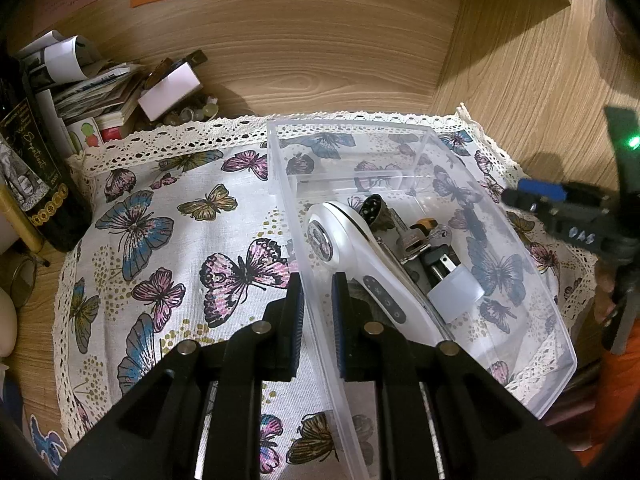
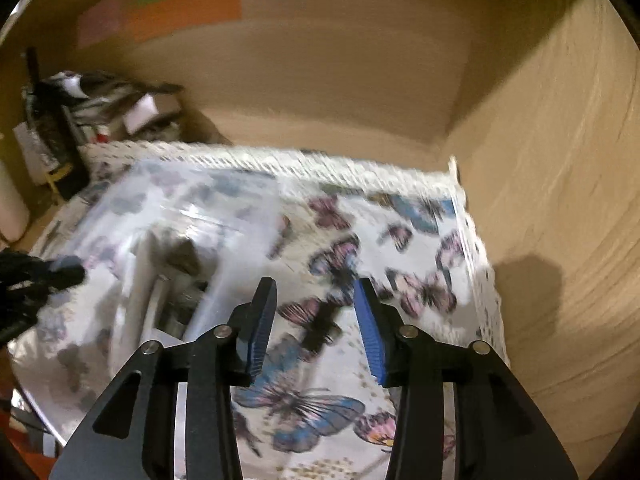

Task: Organize rigid objects
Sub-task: 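Grasp the small black item on the cloth with the right tool, then carry the black item into the clear box and open the right tool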

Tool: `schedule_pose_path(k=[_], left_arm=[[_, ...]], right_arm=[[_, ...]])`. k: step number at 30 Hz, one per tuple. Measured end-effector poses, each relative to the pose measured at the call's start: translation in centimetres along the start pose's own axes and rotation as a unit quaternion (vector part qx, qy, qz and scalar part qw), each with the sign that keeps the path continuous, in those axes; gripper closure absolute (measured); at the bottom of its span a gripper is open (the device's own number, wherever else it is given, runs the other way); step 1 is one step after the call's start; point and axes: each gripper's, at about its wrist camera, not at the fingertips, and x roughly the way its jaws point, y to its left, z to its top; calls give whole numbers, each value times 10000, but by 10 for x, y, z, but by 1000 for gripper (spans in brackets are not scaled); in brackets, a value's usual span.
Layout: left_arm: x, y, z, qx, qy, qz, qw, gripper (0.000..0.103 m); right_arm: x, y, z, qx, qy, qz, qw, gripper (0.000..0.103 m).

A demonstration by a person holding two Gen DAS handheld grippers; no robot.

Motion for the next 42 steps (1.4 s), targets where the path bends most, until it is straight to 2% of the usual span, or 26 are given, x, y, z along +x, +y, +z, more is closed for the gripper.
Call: schedule_pose_path(k=[8,13,16,19,25,30,37,42], left_arm=[[1,1,-1,-7,25,5,10000,91],[1,2,-1,8,27,14,10000,91],[2,1,-1,7,28,13,10000,91],[2,1,-1,8,26,13,10000,91],[2,1,-1,8,29,15,10000,91],[2,1,-1,8,29,16,10000,91],[2,1,-1,7,29,15,10000,91],[2,1,-1,9,29,15,10000,91]], right_arm=[[37,-9,-20,116,607,93,9980,66],[53,-7,-23,128,817,241,9963,66],[54,-5,-23,118,779,230,9966,66],[53,-4,-23,97,737,201,9970,79],[41,0,-20,1,566,88,9984,79],[11,2,-12,-20,184,28,9998,79],[-25,12,8,-113,-393,154,9990,79],[-38,36,15,-396,-642,332,9966,79]])
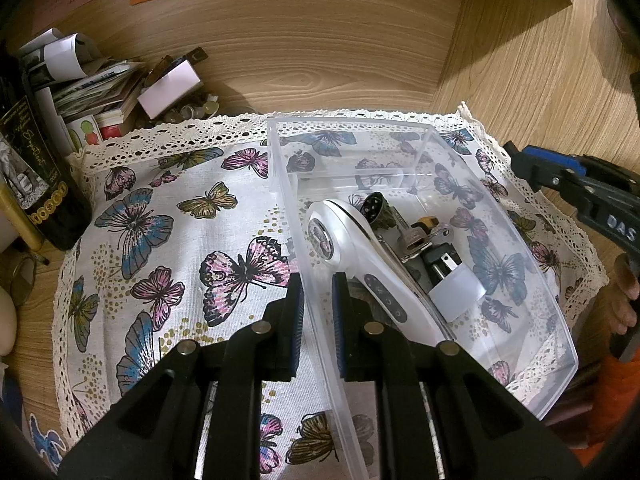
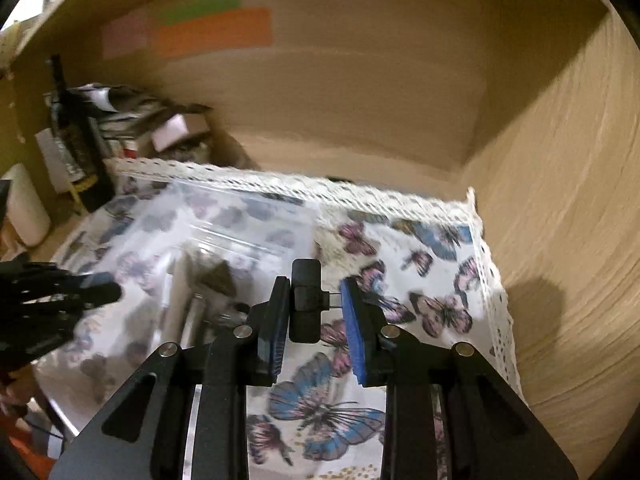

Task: Organize rigid objects
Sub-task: 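Carry the black item into the clear box and open the right tool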

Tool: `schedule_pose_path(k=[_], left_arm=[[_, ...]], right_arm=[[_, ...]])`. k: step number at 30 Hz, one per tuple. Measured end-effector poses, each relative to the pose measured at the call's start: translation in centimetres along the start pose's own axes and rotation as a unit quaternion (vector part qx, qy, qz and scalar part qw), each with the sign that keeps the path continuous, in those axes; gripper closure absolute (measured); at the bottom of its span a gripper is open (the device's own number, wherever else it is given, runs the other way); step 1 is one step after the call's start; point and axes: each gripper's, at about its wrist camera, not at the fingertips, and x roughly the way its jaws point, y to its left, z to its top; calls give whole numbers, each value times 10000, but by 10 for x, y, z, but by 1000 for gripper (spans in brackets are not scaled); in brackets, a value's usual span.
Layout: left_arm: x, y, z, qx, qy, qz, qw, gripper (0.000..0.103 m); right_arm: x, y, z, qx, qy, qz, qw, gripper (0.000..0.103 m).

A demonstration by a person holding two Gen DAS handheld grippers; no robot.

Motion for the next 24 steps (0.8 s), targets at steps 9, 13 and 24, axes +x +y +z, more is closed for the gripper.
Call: schedule_pose_path(k=[9,13,24], left_arm=[[0,0,0,-1,0,-2,10000,91],[0,0,0,1,-2,1,10000,91],[2,-1,2,-19,42,-34,10000,90]], right_arm=[[10,45,-2,-543,81,332,9979,79],[24,56,-4,-669,274,442,9964,79],[51,56,-11,-454,792,721,9932,79]])
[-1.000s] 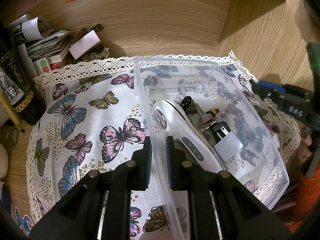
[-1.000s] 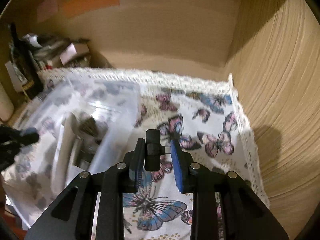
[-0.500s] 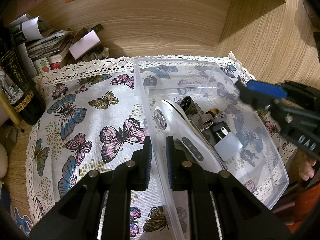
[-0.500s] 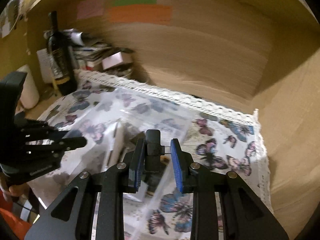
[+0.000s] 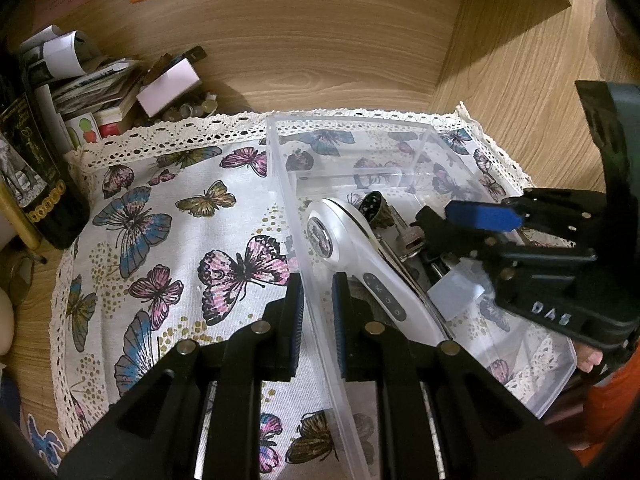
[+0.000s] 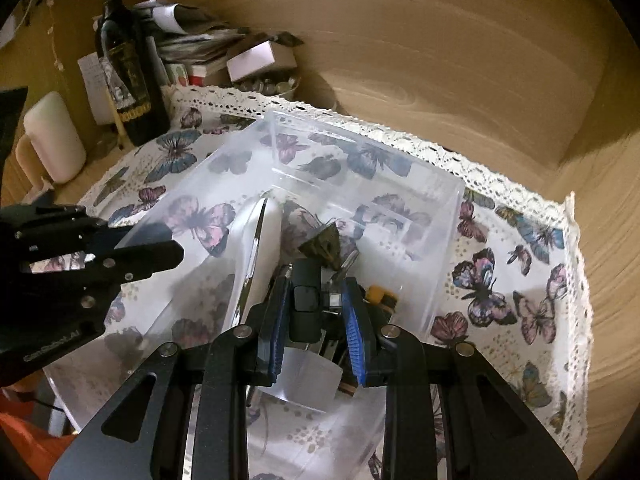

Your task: Organize rigid objects

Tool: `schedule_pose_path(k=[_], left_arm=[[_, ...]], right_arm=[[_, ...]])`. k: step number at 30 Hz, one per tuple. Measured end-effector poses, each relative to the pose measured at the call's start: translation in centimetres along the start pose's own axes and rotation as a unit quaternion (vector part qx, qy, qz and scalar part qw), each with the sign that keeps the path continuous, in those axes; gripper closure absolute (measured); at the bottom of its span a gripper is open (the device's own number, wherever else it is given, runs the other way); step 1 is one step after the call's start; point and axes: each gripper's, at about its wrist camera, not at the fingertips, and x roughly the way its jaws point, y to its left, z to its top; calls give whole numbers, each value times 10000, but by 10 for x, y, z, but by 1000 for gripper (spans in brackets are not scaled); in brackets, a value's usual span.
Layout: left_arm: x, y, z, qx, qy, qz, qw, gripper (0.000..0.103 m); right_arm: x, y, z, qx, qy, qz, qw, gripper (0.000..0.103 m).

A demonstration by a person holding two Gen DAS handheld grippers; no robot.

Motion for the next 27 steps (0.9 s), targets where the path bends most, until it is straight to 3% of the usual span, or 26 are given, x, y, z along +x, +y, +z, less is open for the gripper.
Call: schedule_pose_path(k=[5,9,14,16,22,27], left_arm=[[-5,-3,-1,72,-69,149,9998,87],[-20,-3,0,32,-297,315,9991,70],[-48,-12,0,114,-739,495,9960,62],[-62,-17,-1,138,-979,518,9937,53],[-107,-41,-10,205,-1864,637,9802,30],[-140,-60,-22,244,-2506,773,9647,7]], right_arm=[[-16,-3,-2,125,-169,15,9998,77],[-33,-2,-6,170,-400,4,9991,69],[-65,1,-12,243,-832,-7,9962,60],[-80,1,-16,302,-1057,-20,9939,53],[-125,0,-33,485,-1774,-150,9828,22],[-158,1,-49,553,-2298,-308,9712,8]])
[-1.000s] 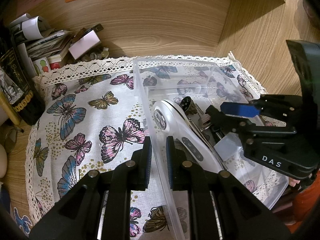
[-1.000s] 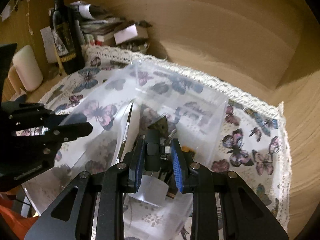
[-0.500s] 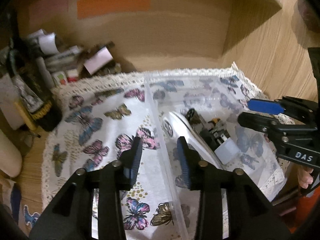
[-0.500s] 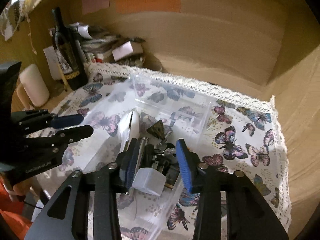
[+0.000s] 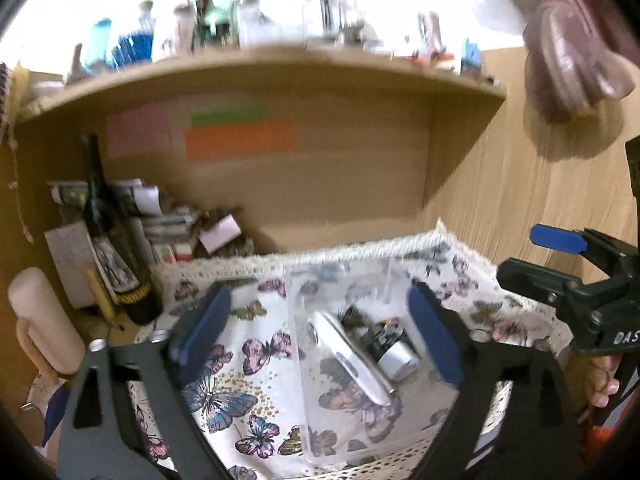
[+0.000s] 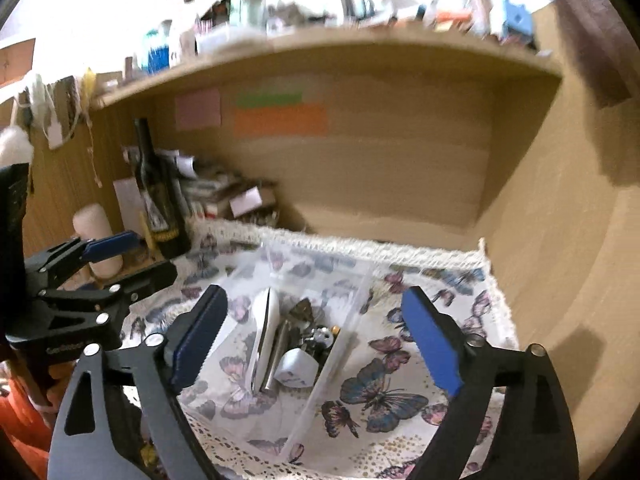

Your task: Organize rigid objects

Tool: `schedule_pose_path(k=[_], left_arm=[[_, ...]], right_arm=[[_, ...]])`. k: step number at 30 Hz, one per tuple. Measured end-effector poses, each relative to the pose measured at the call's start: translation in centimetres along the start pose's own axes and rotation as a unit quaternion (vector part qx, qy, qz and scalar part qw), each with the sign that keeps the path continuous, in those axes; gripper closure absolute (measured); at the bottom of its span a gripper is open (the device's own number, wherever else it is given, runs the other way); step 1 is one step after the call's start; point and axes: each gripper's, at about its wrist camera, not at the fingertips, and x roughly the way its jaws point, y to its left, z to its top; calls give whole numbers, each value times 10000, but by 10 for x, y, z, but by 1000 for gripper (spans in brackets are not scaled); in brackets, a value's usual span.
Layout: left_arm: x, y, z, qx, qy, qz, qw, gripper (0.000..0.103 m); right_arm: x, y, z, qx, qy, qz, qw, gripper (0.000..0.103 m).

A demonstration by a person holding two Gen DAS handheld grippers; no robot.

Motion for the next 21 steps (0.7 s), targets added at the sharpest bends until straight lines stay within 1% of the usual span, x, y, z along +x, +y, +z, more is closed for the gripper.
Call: schedule_pose_path(k=[1,4,6,13,21], left_arm=[[-4,-1,0,-3,-81,27,10000,4],[-19,-7,1,26,-333,105,9994,1],[-24,-10,1,20,-392,92,9992,1],[-33,-15,-2,-14,-512,102,9986,1],[-30,-12,-4,-134,-453,81,9988,1]], right_arm=[[-7,0,0,28,-131,-29,9999,1],[-22,1,-2,47,-367,-93,9993,0],[-27,1,-2,79,-465,-81,9989,0],[-33,1,-7,158,-515,-10,9985,0],[-35,3,-10,146,-485,-26,9987,0]])
